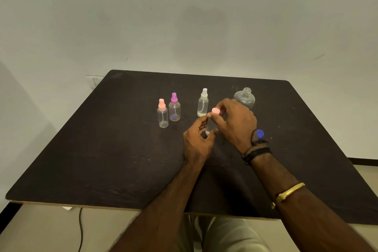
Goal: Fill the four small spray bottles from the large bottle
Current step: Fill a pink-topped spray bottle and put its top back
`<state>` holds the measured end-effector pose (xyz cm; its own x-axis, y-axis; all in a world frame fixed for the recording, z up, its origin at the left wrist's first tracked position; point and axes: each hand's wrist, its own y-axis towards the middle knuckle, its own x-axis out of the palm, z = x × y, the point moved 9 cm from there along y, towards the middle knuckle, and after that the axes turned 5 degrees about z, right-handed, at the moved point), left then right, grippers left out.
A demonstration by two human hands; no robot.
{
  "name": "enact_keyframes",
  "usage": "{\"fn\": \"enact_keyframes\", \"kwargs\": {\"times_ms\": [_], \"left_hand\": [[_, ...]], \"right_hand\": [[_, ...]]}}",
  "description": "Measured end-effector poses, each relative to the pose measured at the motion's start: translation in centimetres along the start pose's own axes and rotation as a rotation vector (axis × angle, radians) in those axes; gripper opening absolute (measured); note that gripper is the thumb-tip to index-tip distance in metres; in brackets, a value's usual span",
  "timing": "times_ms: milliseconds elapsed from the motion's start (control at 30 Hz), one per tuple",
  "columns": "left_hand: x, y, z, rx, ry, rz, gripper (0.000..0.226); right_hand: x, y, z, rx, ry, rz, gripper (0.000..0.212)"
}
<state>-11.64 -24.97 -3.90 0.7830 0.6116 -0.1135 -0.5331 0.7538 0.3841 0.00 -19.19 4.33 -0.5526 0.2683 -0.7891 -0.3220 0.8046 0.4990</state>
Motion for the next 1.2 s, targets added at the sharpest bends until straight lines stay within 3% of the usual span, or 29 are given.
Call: {"fn": "enact_keyframes", "kwargs": {"times_ms": [100,333,433,500,633,733,867,967,1033,1200], "left_hand": [[-0.1,0.0,-0.1,0.004,0.007,0.012,0.049],[-0.3,0.0,0.1,0.000,-0.010,0.034,0.031],[-0.2,0.0,0.0,0.018,-0.001,0.035,0.039],[-0.1,0.0,-0.2,0.022,0.011,0.030,0.046],[-0.2,0.1,-0.5,-0.014,-0.005,0.036,0.042],[-0.3,0.1,-0.4,-0.025,0.006,0.044,0.039],[-0.3,0.1,-0.6,-0.023,0.037,0.046,0.041],[-0.3,0.1,-0.7,-0.009,0.036,0.058,0.046],[-0.2,0.1,-0.6,-0.008,0.036,0.048,0.046],[-0.2,0.1,-0.5,-0.004,0.043,0.040,0.045]], "right_hand": [[0.2,0.1,0.3,0.021,0.003,0.013,0.046],[1.1,-0.9,-1.4,-0.138,0.138,-0.042,0.034],[0.9,-0.4,-0.3,-0.038,0.041,-0.012,0.028],[0.7,-0.1,0.3,0.008,-0.004,0.003,0.041],[0.9,-0.5,-0.4,-0.075,0.095,0.012,0.047],[1.3,-0.7,-0.7,-0.108,0.130,-0.042,0.041],[0.9,-0.5,0.1,-0.049,0.053,0.007,0.030],[1.3,-0.4,0.9,0.001,0.045,0.015,0.042],[2.0,-0.6,0.9,0.004,0.173,-0.018,0.053],[1.6,-1.1,0.3,0.032,0.417,-0.004,0.026]]}}
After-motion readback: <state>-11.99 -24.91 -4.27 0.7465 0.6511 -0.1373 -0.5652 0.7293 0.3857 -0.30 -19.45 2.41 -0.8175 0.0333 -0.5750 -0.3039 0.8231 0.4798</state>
